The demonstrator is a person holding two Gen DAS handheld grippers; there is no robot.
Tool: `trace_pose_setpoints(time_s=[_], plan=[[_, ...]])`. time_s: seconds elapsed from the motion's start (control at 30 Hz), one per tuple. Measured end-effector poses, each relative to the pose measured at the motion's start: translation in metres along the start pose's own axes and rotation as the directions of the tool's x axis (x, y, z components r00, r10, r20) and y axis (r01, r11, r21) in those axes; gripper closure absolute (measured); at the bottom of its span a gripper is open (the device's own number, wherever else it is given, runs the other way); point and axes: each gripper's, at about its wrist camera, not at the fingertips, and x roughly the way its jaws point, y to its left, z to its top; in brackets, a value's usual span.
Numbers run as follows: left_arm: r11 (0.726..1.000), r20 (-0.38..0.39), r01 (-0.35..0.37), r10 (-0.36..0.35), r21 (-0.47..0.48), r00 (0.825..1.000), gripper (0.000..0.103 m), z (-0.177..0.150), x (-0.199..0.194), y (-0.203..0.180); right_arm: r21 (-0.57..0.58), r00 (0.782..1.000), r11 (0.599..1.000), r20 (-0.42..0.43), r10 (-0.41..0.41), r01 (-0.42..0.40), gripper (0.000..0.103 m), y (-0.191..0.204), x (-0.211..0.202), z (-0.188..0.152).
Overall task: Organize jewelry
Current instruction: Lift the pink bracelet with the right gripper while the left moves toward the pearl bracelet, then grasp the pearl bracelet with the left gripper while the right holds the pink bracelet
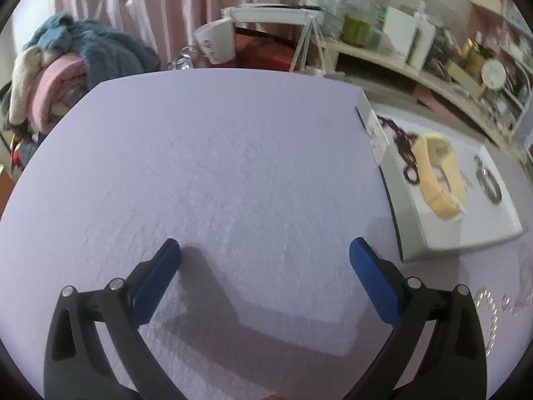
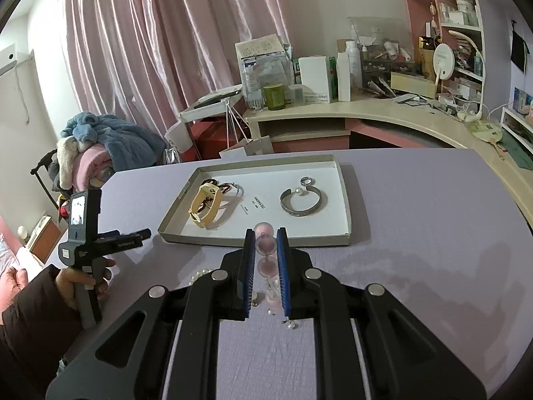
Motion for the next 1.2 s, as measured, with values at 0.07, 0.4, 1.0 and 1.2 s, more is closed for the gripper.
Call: trace_pose_setpoints(time_s=[0.07,0.4,1.0,1.2], plan=[[0.999,-0.013,-0.018,0.018,0.038,1.0,0.002,-0.002,0.002,-0.005,0.0,1.0,1.0,0.003,0.005,-0.005,0.089,0.002,0.0,0.001],[0.999,-0.014,-0.013,0.014,0.044,1.0,0.002,-0.004,0.003,-0.005,-0.009,0.998,0.999,0.034,0.051,-0.051,0.089,0.006,-0.011,0.003],[0.999,-0.014,-0.014,0.014,0.043,1.0,0.002,-0.003,0.003,-0.006,-0.006,0.988,0.989,0.047,0.145,-0.145,0.089,0.009,-0.016,0.006],[0.999,-0.014,-0.014,0.014,0.043,1.0,0.002,-0.003,0.003,-0.006,0.013,0.99,0.99,0.009,0.14,-0.141,0.089,0.004,-0.002,-0.006]])
